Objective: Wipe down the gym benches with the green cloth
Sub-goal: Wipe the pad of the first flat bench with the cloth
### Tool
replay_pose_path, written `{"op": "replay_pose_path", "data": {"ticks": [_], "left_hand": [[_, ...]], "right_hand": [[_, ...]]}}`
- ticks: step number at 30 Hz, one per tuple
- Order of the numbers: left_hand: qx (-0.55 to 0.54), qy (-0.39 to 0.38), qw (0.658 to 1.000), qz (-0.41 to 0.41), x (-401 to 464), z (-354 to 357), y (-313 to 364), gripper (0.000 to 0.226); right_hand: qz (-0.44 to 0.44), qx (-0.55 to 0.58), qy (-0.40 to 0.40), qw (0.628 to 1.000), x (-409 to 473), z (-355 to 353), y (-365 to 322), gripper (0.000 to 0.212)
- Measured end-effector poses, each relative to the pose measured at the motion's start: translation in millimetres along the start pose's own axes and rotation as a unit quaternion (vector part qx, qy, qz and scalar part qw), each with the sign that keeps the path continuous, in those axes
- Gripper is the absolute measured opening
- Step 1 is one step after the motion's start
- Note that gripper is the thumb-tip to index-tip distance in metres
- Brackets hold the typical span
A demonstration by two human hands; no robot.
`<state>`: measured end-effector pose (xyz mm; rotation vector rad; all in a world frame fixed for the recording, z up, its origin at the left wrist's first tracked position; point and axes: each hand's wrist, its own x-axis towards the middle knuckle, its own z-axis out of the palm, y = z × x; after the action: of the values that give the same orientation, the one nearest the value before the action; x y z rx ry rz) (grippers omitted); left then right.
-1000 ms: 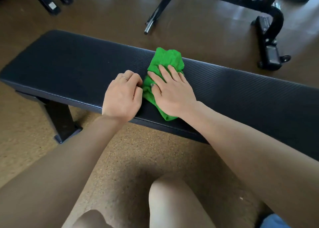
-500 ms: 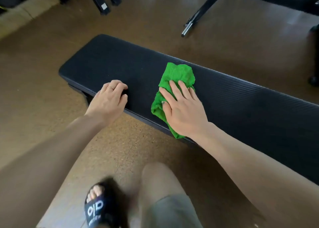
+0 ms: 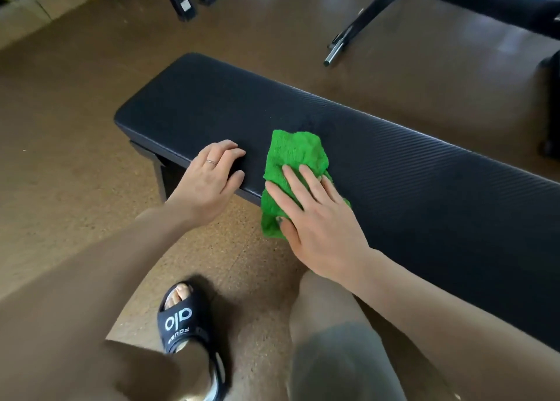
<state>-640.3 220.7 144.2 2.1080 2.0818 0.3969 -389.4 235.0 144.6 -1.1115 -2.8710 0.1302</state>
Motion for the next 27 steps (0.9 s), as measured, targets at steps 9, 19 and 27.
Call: {"op": "replay_pose_path", "data": {"ticks": [9,19,27], "left_hand": [[0.047,0.038,0.992,-0.109,26.6,-19.9,-34.5,0.021],[0.039,0.109,0.982,-0.150,39.3,3.2,-33.8,0.030],[0.070,0.140,0.976,-0.150,46.8,11.4,-38.5,0.027]], "right_hand": [[0.001,0.002,0.011,1.000,75.5,7.3,-21.8,0.060],[0.026,-0.025,0.007,0.999,10.8,5.3,-0.3,0.058],[0.112,0.023,0.028,0.993,117.0,7.4,-18.1,0.062]]}}
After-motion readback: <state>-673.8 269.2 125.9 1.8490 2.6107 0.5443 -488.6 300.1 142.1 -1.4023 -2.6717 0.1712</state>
